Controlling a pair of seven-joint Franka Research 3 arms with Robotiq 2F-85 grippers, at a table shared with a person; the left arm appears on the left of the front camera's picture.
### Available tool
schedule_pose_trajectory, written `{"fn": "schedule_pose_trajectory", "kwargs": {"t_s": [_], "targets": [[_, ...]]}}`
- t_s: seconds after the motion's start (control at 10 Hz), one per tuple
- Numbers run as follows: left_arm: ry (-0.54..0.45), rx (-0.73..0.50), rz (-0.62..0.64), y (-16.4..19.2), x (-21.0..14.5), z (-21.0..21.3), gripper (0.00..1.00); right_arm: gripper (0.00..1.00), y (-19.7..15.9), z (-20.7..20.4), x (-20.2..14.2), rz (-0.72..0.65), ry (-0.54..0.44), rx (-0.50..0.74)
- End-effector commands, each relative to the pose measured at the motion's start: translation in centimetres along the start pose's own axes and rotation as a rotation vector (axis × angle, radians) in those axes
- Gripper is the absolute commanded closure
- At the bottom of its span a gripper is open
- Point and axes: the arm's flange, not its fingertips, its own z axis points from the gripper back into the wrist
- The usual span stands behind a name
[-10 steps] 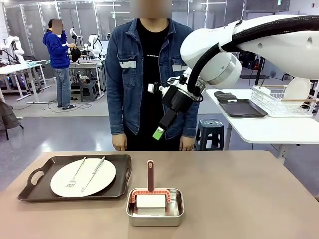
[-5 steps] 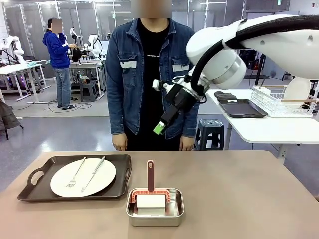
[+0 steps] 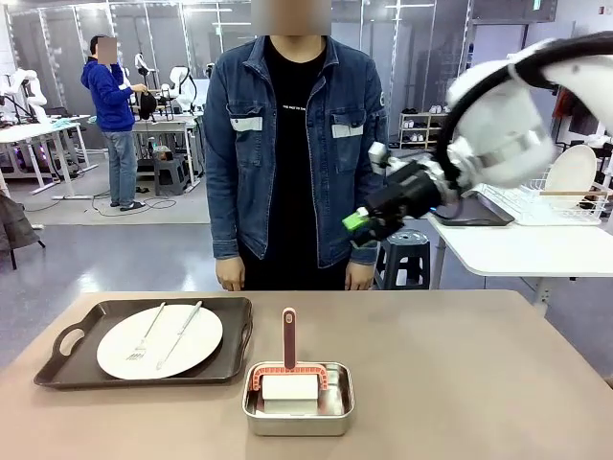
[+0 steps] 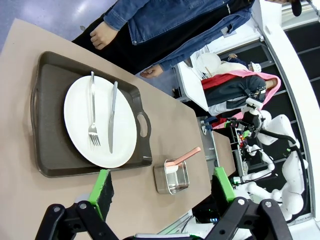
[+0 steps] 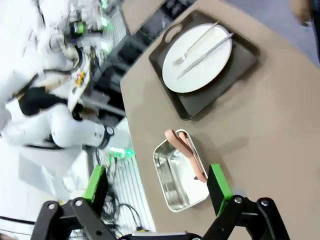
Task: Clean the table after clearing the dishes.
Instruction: When the right (or left) Handle tray is removed, use the right hand (or left hand) to clean the right (or left) side of the table with the Lint Roller.
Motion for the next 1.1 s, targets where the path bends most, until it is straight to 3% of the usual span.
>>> {"fn": "schedule_pose_trajectory", "kwargs": {"t_s": [0.0, 0.3, 0.5, 0.7, 0.8, 1.0], "targets": [[-0.009, -0.019, -0.013, 0.0, 0.1, 0.2, 0.0, 0.0, -1.6, 5.3, -7.8, -0.11, -0.202, 0.037], [-0.009, -0.019, -0.013, 0.0, 0.1, 0.2, 0.0, 0.0, -5.5, 14.1, -18.7, -0.234, -0.461, 0.072], [-0.009, -0.019, -0.013, 0.0, 0.1, 0.2, 0.0, 0.0, -7.0, 18.5, -24.3, -0.314, -0.533, 0.07], [-0.009, -0.019, -0.013, 0.0, 0.1, 0.2, 0.0, 0.0, -7.6, 21.8, -29.5, -0.395, -0.621, 0.06], [-0.009, -0.019, -0.013, 0.0, 0.1, 0.2, 0.0, 0.0, -7.9, 23.6, -33.2, -0.428, -0.718, 0.08], [-0.009, -0.019, -0.013, 0.0, 0.1, 0.2, 0.0, 0.0, -8.2, 24.5, -37.4, -0.483, -0.813, 0.07]]}}
